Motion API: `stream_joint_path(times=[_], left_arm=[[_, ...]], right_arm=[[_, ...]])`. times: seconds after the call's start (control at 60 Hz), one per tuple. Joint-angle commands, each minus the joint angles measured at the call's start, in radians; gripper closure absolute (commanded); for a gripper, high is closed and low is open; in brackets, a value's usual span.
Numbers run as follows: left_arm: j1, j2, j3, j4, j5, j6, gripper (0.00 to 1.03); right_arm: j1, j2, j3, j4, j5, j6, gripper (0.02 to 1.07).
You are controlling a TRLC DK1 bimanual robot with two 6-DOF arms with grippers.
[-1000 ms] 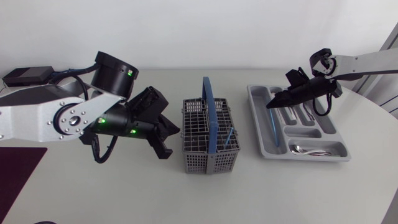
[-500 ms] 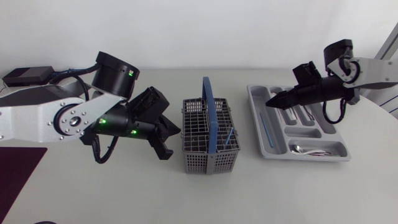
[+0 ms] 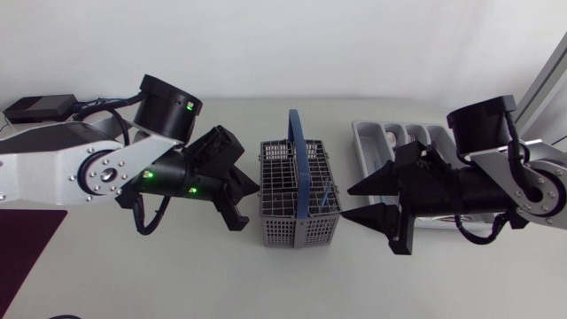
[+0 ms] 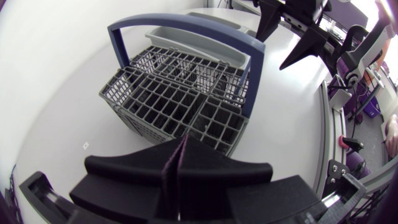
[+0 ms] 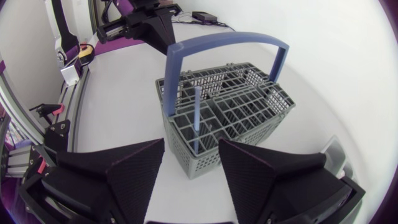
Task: Unload the cutlery basket into the drawer organizer.
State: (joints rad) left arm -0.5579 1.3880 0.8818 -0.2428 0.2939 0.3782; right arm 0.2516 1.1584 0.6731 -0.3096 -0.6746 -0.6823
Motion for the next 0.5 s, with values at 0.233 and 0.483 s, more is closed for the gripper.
stream_joint_path(times=[0.233,0.483], left_arm=[[-0.011,-0.017,-0.003,-0.015,-0.009,0.011,0.89],[-0.008,-0.009,0.006,-0.015,-0.01,0.013,0.89]], right_arm=[[0.118,0.084,0.006,0.132,0.092,0.047,0.5],[0.129,0.126,0.026,0.168,0.093,0.066,0.75]])
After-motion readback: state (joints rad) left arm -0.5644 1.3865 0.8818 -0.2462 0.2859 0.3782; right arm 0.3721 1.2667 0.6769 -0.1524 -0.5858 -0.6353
